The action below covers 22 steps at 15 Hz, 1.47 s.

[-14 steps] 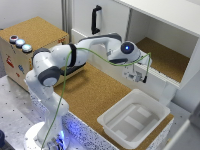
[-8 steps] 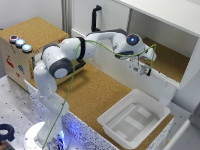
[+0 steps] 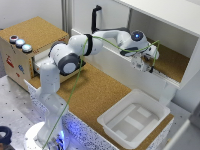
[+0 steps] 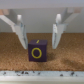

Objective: Place the purple object inside the right cabinet

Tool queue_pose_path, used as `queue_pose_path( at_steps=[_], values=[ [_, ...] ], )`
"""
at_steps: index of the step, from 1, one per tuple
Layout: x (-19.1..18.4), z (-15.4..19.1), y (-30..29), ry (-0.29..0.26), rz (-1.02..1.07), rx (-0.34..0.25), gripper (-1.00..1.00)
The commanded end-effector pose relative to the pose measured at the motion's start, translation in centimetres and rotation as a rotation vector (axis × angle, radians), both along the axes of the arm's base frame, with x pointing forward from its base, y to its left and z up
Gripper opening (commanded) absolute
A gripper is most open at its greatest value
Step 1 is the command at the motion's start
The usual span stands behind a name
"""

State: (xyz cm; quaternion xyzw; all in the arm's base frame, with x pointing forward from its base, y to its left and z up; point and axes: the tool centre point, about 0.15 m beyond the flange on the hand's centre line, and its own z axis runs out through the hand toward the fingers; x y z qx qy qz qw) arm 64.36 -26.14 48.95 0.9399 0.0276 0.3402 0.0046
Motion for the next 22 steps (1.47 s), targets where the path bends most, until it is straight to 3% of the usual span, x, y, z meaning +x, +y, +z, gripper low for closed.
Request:
queue_pose_path(
  at_steps=[1, 3, 5, 9, 22],
  values=[
    [-10.3, 0.7, 0.0, -0.080, 0.071, 0.071, 1.00],
    [-14.7, 0.4, 0.3, -0.054, 0.105, 0.043, 1.00],
    [-18.3, 0.3, 0.5, -0.014, 0.140, 0.086, 1.00],
    [-23.3, 0.3, 3.5, 0.023, 0.215, 0.071, 1.00],
    [-23.3, 0.3, 3.5, 0.023, 0.215, 0.071, 1.00]
  ],
)
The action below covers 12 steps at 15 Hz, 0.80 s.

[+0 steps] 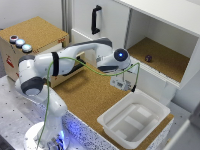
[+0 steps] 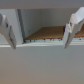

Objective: Place the purple object inside the right cabinet

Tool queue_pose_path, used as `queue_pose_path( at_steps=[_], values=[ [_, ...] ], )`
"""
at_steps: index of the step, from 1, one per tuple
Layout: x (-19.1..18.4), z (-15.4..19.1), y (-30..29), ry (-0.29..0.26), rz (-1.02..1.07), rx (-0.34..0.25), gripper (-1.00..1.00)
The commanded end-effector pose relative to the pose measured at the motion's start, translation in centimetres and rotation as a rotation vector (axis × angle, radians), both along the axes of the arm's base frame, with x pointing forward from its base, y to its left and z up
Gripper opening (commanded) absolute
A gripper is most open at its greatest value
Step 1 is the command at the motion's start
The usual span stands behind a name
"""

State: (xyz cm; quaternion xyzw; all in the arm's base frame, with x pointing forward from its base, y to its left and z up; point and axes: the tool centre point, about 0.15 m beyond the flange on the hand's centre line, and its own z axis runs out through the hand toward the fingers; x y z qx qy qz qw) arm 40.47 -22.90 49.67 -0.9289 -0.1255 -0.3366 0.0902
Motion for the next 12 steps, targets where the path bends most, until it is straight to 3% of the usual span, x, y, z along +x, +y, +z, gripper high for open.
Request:
queue_pose_path(
  at_steps=[1, 7, 8, 9, 12],
  values=[
    [0.6, -0.4, 0.3, 0.014, -0.034, -0.043, 1.00],
    [0.6, -0.4, 0.3, 0.014, -0.034, -0.043, 1.00],
    [0.1, -0.1, -0.1, -0.003, 0.005, 0.005, 1.00],
    [0.3, -0.2, 1.2, -0.002, 0.049, 0.008, 1.00],
    [2.5, 2.4, 8.4, -0.011, 0.253, -0.060, 1.00]
  ],
)
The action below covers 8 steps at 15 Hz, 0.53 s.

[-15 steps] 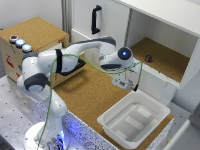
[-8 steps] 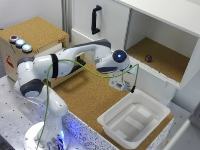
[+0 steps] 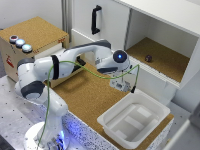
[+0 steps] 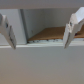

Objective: Place the purple object inside the right cabinet

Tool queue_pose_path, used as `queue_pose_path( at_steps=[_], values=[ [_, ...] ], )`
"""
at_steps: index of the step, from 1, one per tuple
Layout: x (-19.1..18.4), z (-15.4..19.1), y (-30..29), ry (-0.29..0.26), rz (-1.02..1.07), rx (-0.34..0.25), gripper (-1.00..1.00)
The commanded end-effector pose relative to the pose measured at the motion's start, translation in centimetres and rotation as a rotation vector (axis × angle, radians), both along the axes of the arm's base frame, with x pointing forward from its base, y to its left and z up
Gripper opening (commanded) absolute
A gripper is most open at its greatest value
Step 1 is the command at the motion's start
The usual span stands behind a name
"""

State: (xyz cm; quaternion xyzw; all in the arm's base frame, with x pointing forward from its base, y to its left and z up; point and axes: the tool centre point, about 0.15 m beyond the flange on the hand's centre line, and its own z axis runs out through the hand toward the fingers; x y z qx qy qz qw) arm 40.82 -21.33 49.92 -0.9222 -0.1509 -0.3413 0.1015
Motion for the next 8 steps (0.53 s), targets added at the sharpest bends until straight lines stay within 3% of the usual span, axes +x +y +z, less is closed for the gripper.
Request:
queue_pose_path(
  at_steps=[1, 3, 8],
  values=[
    [2.3, 3.4, 9.7, 0.010, 0.269, -0.090, 1.00],
    [1.4, 5.0, 13.8, 0.045, 0.351, -0.129, 1.00],
    [-2.2, 6.8, 24.0, 0.094, 0.576, -0.115, 1.00]
  ],
)
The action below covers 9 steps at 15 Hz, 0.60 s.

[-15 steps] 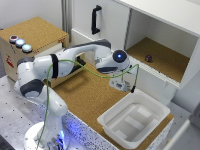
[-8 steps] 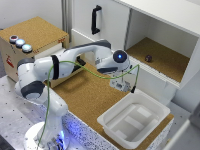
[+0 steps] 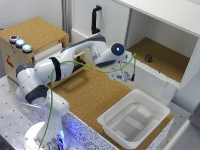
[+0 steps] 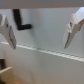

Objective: Place the purple object inside the right cabinet

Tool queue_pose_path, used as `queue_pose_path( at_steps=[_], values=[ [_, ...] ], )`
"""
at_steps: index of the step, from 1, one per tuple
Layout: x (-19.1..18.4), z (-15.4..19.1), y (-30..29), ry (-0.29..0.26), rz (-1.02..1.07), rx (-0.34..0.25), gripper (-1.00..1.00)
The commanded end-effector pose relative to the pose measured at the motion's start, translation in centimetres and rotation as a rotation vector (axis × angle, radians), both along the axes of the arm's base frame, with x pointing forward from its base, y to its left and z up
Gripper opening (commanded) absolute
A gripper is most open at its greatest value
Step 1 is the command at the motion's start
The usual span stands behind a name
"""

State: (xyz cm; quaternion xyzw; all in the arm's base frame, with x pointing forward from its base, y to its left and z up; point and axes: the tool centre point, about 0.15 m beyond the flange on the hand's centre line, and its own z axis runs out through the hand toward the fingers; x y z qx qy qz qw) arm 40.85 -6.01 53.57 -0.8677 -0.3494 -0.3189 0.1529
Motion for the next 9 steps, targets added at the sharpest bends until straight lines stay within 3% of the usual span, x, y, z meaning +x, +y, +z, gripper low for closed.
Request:
queue_pose_path(
  at_steps=[1, 4, 9],
  values=[
    [-2.5, 3.5, 10.4, 0.103, 0.199, -0.124, 1.00],
    [-2.8, 5.4, 15.4, 0.119, 0.428, -0.216, 1.00],
    [-5.2, 5.9, 24.2, 0.042, 0.936, -0.447, 1.00]
  ],
)
